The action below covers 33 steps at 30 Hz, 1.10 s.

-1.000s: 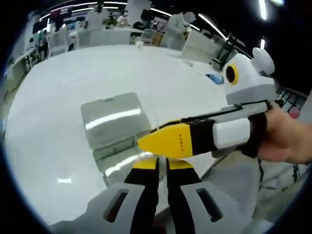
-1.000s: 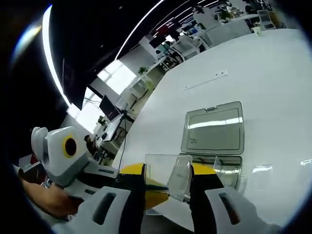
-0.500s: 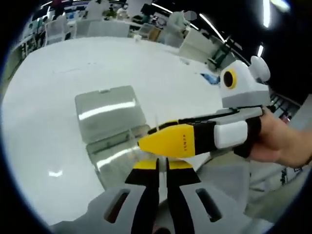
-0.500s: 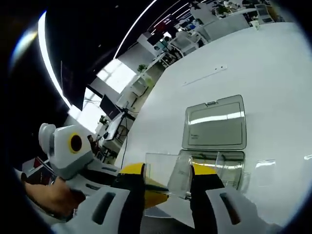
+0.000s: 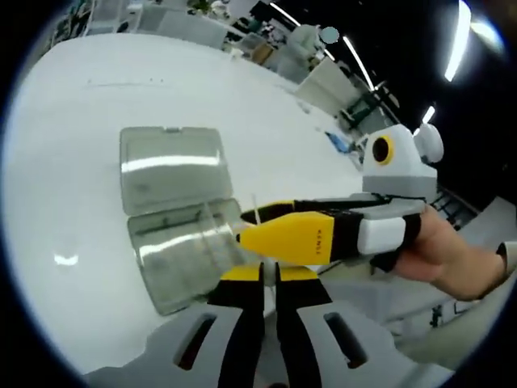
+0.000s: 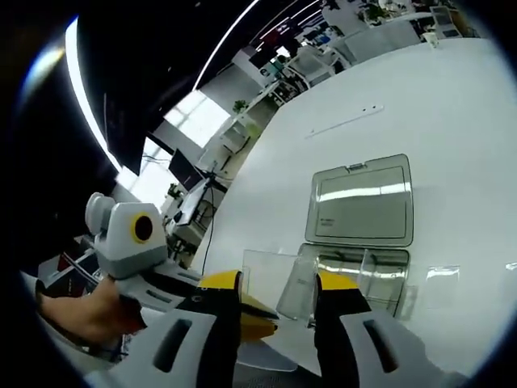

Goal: Insert the divider into the dual guide fixture by aligning both edges with the guide slots and pushing it downward to the bottom, including one-sided entry, uneven engagement, binding, and posture correction.

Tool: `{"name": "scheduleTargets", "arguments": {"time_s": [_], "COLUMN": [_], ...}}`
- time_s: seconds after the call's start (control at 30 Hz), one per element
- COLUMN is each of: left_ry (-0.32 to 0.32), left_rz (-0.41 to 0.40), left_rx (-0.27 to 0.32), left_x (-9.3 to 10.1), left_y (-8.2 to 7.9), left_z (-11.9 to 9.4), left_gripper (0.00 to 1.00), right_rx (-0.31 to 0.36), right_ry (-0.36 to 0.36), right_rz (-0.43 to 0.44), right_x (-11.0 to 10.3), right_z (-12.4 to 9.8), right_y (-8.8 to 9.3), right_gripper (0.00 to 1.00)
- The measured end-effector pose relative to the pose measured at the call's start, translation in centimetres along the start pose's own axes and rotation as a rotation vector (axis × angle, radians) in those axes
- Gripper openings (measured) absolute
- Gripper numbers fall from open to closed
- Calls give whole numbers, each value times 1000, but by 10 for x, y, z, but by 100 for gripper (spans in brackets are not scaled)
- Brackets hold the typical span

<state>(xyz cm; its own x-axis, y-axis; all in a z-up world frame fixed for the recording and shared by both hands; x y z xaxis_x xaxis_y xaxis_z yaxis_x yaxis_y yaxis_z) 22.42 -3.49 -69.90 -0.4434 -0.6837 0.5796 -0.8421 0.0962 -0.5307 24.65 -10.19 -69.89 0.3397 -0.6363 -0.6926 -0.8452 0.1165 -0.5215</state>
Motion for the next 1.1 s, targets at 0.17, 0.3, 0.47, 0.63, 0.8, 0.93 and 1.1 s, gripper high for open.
{"name": "scheduleTargets", "arguments": {"time_s": [0.17, 0.3, 0.47, 0.63, 0.8, 0.93, 1.1], "left_ry": [20, 41, 65, 62, 63, 69, 67], "left_rz": [-49, -56, -97, -101, -108, -125, -126], "left_rx": [18, 29, 42, 41, 43, 48, 47], "left_x": [0, 2, 3, 5, 5, 4, 3], "left_y": [1, 1, -1, -3, -3, -3, -2], "left_z": [-1, -1, -2, -2, -1, 0, 0], "left_gripper": [1, 1, 3, 3, 4, 4, 4], "right_rx": [1, -5, -7, 0, 5, 8, 1], "right_ry": [-2, 0, 14, 15, 18, 19, 18], "right_rz": [2, -3, -9, -7, -13, -19, -23], "right_x": [0, -1, -4, -2, -2, -2, -3], "right_z": [0, -1, -2, -2, -4, -4, -3], "right_y": [-1, 0, -2, -5, -4, -4, -2], "right_gripper": [31, 30, 30, 29, 29, 29, 29]}}
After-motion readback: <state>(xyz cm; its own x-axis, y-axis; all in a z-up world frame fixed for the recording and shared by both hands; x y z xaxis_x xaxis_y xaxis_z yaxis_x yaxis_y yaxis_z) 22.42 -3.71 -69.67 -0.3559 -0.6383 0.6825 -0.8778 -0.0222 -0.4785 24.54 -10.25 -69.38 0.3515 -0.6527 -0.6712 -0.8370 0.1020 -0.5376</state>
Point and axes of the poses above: the point that each gripper's makers call its tool centre point, and the gripper's own axes: z roughly forward along the fingers, x roughly to its right, y roughly out of its underside, the point moved 5 cm from there along -z, roughly backward along the fingers, and after that the axes turned 2 degrees about z, right-handed, at the moved point
